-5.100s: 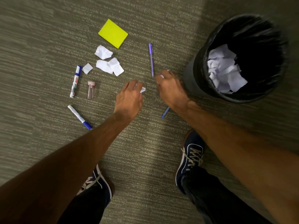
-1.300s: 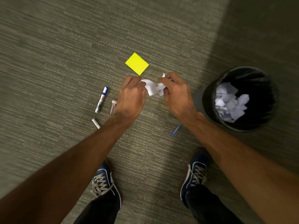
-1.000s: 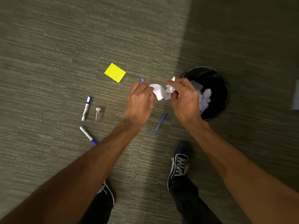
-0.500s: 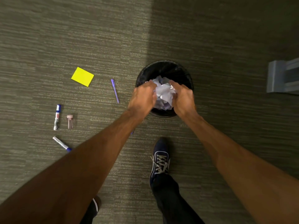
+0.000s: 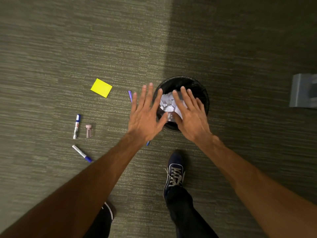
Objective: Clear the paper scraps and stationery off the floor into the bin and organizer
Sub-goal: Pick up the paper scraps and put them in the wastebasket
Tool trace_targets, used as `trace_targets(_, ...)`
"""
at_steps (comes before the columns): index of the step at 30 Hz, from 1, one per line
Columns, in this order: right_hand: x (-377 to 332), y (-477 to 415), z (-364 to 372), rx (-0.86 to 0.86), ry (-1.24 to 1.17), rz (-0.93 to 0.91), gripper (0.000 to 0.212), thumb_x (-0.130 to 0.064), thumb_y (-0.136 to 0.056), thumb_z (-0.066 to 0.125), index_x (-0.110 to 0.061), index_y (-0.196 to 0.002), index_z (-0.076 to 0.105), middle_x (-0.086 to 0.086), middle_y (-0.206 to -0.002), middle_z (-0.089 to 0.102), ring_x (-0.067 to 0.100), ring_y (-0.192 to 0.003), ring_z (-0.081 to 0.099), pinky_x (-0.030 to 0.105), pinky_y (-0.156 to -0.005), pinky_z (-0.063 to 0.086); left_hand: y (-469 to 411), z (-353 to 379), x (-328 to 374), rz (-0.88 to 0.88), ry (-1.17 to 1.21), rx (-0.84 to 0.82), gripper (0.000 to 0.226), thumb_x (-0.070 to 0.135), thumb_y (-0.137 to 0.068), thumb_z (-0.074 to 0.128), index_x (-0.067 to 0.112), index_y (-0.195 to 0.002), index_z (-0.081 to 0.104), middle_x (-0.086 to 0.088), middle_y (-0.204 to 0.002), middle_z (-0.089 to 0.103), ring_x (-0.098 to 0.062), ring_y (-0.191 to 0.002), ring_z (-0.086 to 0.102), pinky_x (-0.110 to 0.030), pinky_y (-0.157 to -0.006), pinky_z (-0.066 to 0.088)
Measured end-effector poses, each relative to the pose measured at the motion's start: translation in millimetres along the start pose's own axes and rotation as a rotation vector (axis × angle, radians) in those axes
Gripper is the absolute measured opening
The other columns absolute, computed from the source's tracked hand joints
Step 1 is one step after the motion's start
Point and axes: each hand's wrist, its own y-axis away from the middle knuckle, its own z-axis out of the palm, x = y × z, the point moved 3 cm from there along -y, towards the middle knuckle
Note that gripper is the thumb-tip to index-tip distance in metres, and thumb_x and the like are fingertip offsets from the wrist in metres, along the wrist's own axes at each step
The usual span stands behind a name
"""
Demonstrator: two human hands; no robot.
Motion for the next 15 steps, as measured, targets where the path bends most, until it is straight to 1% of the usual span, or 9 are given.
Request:
trace_targets(3, -31.0, 1.4, -10.1, 0.003, -0.029, -0.045, 0.064, -0.037, -0.104, 0.044, -0.025, -0.16, 0.014, 0.006, -0.169, 0.006, 0.026, -0.156, 0.005, 0.05, -0.124, 0.017, 21.1, -12.3, -20.7, -0.058, 0.005, -0.006, 0.078, 0.06, -0.096, 0.031, 0.019, -0.159, 0.01, -0.016, -0.166, 0.002, -0.031, -0.153, 0.0, -0.056, -0.122, 0.01)
trace_targets(8, -83.2, 6.1, -10.4, 0.001, -0.076, -0.104, 0.065, -0.03, -0.102, 0.049, -0.02, -0.159, 0.019, 0.009, -0.168, 0.01, 0.028, -0.155, 0.01, 0.051, -0.12, 0.026, 63.3, -26.9, -61.7, -0.142, 0.027, 0.014, 0.079, 0.058, -0.096, 0.035, 0.02, -0.159, 0.007, -0.015, -0.166, 0.0, -0.03, -0.154, -0.001, -0.055, -0.122, 0.01)
trace_targets(10, -103.8, 7.1, -5.7, -0.008, -0.073, -0.118, 0.064, -0.029, -0.102, 0.05, -0.018, -0.158, 0.022, 0.012, -0.167, 0.014, 0.03, -0.154, 0.015, 0.05, -0.118, 0.029, 81.8, -27.8, -82.0, -0.171, 0.032, 0.006, 0.079, 0.058, -0.096, 0.037, 0.019, -0.159, 0.008, -0.015, -0.166, -0.001, -0.03, -0.154, 0.0, -0.055, -0.122, 0.011)
trace_targets(14, -140.3, 7.5, 15.0, 0.005, -0.102, -0.109, 0.058, -0.026, -0.1, 0.053, -0.012, -0.153, 0.036, 0.019, -0.159, 0.034, 0.036, -0.144, 0.038, 0.05, -0.112, 0.036, 116.3, -18.5, -121.8, -0.219, 0.045, -0.033, 0.079, 0.057, -0.095, 0.039, 0.019, -0.159, 0.01, -0.015, -0.166, 0.001, -0.031, -0.153, 0.002, -0.055, -0.121, 0.014)
trace_targets(15, -147.2, 7.1, 23.3, -0.006, -0.111, -0.091, 0.057, -0.026, -0.1, 0.053, -0.011, -0.153, 0.037, 0.019, -0.156, 0.038, 0.037, -0.141, 0.041, 0.051, -0.11, 0.038, 122.9, -14.0, -130.8, -0.222, 0.048, -0.039, 0.079, 0.057, -0.095, 0.039, 0.02, -0.159, 0.009, -0.014, -0.166, 0.001, -0.031, -0.153, 0.002, -0.055, -0.121, 0.014)
